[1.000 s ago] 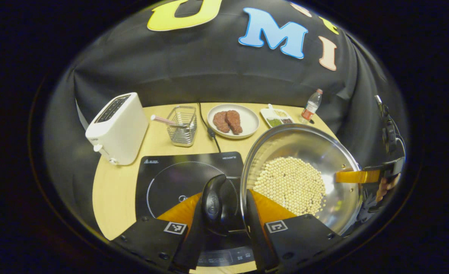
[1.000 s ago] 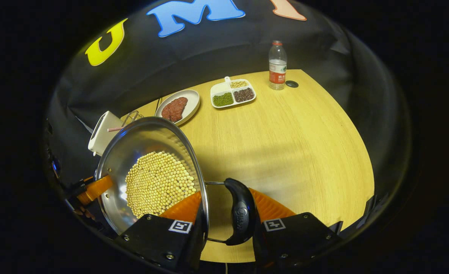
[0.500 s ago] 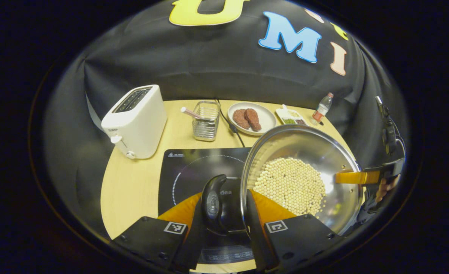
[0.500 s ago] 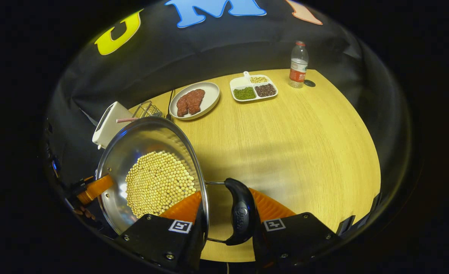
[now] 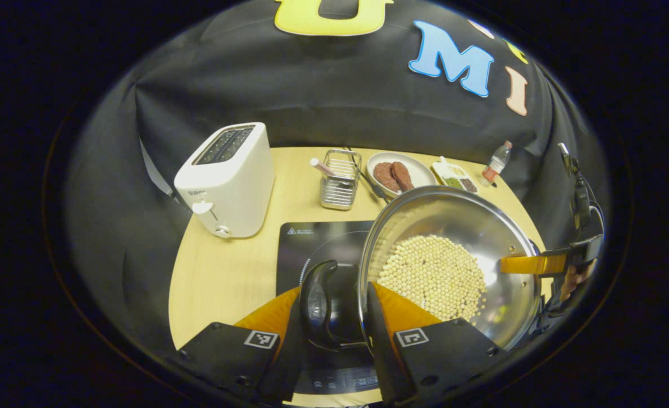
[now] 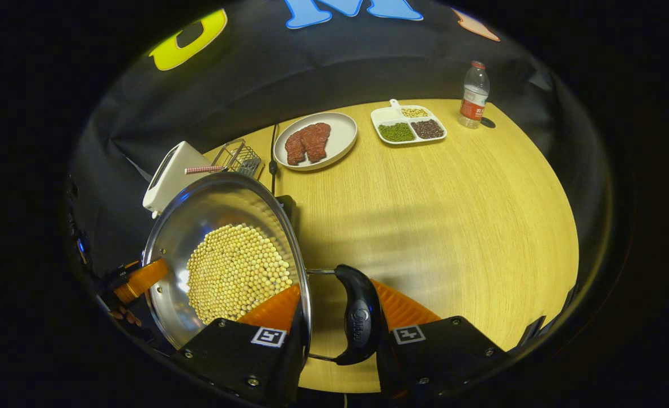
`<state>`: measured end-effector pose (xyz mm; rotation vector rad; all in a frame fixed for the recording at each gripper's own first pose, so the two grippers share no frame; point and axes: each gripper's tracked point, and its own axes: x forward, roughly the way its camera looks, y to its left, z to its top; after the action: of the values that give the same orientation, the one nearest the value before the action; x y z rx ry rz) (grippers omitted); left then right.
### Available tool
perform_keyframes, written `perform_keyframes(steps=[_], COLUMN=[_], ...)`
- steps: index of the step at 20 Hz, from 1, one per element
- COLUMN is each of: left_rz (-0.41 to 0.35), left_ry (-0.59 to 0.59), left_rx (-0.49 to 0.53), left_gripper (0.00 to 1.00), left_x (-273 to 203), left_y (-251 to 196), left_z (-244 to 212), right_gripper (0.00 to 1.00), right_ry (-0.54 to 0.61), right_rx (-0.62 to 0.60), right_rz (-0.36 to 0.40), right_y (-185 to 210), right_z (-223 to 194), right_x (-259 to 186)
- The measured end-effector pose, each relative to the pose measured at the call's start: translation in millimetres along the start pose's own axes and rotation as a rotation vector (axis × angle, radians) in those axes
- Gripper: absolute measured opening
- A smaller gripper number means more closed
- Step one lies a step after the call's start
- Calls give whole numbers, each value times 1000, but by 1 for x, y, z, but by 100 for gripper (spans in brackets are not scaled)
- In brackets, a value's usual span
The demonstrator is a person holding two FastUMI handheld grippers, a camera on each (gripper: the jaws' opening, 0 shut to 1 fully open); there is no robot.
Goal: First push the handle of the pot to place it horizontally, then grasp the pot with both hands and set it on the induction cooktop.
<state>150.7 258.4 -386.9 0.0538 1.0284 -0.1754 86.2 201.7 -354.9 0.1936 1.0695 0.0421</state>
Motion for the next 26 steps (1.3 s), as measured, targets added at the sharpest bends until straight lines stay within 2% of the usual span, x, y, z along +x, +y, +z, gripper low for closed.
perform_keyframes(steps=[2,3,5,7,8,11,12,13,20,21,22,23,26], left_rz=[4,8,12,15,17,17,16,15,7,5,4,3,1], left_ry=[5,9,12,14,15,21,22,22,23,22,24,24,24], left_rx=[2,4,10,10,11,14,14,13,20,21,21,23,28], left_gripper=[61,58,61,61,58,58,61,58,60,58,63,58,58], left_x=[-3,-3,3,8,9,18,20,23,40,41,44,45,49], left_y=[9,15,29,40,44,58,61,64,77,78,79,80,81], left_z=[0,2,3,4,4,4,3,3,4,5,5,6,6], right_gripper=[54,54,54,54,54,54,54,54,54,54,54,54,54], right_ry=[5,8,16,22,25,29,30,32,39,41,42,44,47], right_rx=[4,6,11,15,16,19,20,21,30,31,33,34,39], right_rz=[3,4,7,7,7,2,0,-2,-12,-13,-14,-15,-17], right_y=[7,12,24,33,36,45,47,50,56,57,57,57,56], right_z=[-3,-3,-4,-5,-4,-4,-3,-4,-2,-2,-2,-2,-2], right_x=[5,8,15,22,24,35,37,39,50,52,52,52,54])
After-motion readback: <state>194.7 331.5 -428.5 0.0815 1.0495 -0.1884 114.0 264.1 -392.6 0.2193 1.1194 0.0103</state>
